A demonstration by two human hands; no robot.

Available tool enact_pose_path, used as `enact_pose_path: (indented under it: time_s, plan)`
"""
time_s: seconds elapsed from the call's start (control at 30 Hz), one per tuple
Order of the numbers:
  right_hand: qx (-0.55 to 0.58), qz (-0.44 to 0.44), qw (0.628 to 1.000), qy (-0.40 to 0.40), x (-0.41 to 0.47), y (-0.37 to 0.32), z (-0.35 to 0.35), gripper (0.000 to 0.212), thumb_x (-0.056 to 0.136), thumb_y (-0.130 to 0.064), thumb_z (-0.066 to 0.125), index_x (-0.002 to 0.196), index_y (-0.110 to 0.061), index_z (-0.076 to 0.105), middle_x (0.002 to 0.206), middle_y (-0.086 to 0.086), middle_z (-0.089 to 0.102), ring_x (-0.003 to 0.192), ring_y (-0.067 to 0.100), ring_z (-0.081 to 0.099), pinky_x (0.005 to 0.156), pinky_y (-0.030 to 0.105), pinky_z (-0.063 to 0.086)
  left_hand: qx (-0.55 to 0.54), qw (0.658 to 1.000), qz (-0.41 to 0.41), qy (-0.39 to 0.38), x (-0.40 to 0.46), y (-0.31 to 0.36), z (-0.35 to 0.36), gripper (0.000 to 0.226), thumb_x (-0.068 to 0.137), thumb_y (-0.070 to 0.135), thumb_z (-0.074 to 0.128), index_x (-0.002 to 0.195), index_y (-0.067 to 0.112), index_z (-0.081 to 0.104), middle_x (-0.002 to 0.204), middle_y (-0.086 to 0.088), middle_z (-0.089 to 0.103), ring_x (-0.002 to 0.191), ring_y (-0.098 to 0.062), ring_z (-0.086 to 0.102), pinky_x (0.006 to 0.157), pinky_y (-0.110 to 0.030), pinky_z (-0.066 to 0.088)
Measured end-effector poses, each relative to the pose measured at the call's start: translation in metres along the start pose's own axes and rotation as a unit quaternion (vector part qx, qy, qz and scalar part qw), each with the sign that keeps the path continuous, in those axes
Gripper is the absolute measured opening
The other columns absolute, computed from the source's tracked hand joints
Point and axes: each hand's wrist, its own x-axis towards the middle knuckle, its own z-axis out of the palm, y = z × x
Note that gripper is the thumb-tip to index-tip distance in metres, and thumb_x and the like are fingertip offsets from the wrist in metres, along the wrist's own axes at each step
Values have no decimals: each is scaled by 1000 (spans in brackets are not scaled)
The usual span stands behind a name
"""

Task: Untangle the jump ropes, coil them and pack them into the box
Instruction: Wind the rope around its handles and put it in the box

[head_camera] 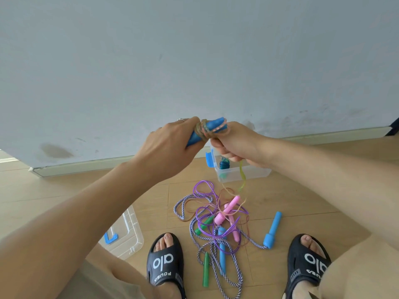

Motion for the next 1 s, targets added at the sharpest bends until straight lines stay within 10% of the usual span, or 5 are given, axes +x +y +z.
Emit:
enact_pose_path:
  time_s: [0.37,0.57,0.8,1.0]
  plan:
    - [-58,-46,983,169,-16,-4,28,38,104,-28,35,81,-5,54,62,1,50,57,22,45,56,33,35,-16,987,-144,-67,17,-5,7,40,98,39,46,69,12,40,64,-5,49,59,-25,45,50,-32,29]
    - [-314,-96,941,77,-34,0,49,32,102,-31,40,72,-21,42,71,1,51,68,29,50,60,35,35,161,965,-157,-135,14,-15,18,17,99,20,46,85,13,40,74,-2,41,71,-28,47,60,-33,35]
    - [-343,-195,909,136,-25,-25,2,43,97,-37,48,62,-14,40,54,-1,44,53,14,38,53,34,25,293,944,-50,-142,10,0,25,7,96,7,43,98,14,44,97,-7,64,86,-32,66,60,-33,35]
    - [-226,-176,954,89,-8,-23,-25,56,97,-50,54,58,-16,31,51,-7,26,50,12,24,51,30,21,290,951,69,-88,5,10,19,11,101,20,42,109,12,44,89,-2,53,72,-33,58,58,-36,32]
